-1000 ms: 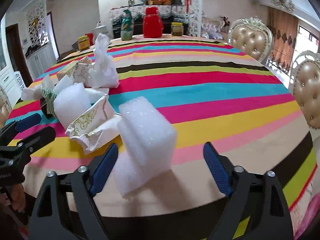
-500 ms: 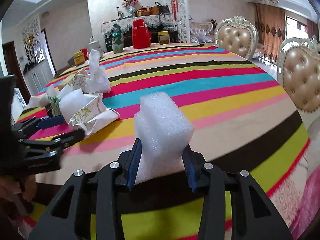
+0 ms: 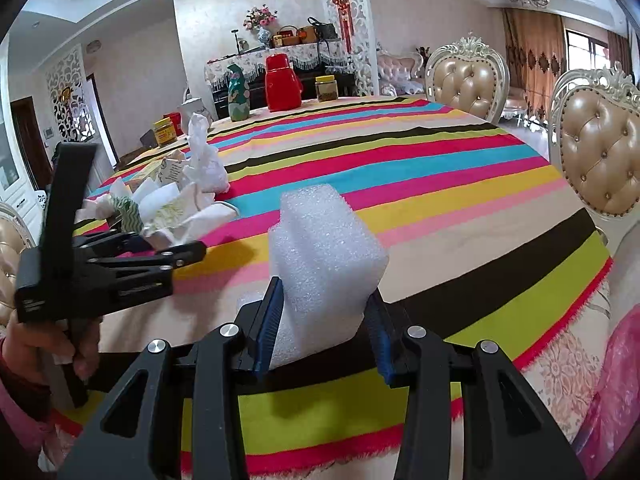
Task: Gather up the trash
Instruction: 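Grasp the white foam block with the right gripper while the left grasps crumpled paper, then carry foam block and paper to the pink bin and release both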
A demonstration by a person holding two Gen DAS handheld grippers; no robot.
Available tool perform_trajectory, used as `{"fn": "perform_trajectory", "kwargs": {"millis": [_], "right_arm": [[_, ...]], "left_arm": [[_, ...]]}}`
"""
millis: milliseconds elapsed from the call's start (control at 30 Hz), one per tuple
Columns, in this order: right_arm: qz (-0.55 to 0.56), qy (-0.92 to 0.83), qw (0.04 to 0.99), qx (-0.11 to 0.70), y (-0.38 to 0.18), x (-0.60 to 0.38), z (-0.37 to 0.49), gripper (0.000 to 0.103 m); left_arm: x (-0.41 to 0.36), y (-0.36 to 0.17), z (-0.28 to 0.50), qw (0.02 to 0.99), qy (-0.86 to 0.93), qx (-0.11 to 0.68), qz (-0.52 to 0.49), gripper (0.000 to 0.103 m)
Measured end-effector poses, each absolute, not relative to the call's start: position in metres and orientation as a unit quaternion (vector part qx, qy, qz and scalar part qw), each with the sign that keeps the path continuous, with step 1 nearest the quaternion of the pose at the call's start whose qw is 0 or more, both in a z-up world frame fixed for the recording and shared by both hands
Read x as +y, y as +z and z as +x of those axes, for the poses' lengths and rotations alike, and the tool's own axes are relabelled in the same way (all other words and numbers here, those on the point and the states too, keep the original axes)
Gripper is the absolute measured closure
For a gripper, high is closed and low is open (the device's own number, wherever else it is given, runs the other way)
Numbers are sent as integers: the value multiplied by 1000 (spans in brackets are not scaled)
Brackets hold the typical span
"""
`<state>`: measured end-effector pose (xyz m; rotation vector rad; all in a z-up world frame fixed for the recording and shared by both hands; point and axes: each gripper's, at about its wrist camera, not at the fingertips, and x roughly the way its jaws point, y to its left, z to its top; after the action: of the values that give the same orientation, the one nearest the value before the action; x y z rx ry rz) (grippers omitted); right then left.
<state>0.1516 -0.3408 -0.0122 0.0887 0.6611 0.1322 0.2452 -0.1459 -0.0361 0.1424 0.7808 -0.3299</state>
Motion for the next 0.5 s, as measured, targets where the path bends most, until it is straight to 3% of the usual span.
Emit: {"fn": "perform_trajectory", "kwargs": {"millis": [500], "right_arm": [[42,38,949,309,-6,-343,127,63]], "left_arm": [[-136,-12,167,932,-198,304,13,49]]}}
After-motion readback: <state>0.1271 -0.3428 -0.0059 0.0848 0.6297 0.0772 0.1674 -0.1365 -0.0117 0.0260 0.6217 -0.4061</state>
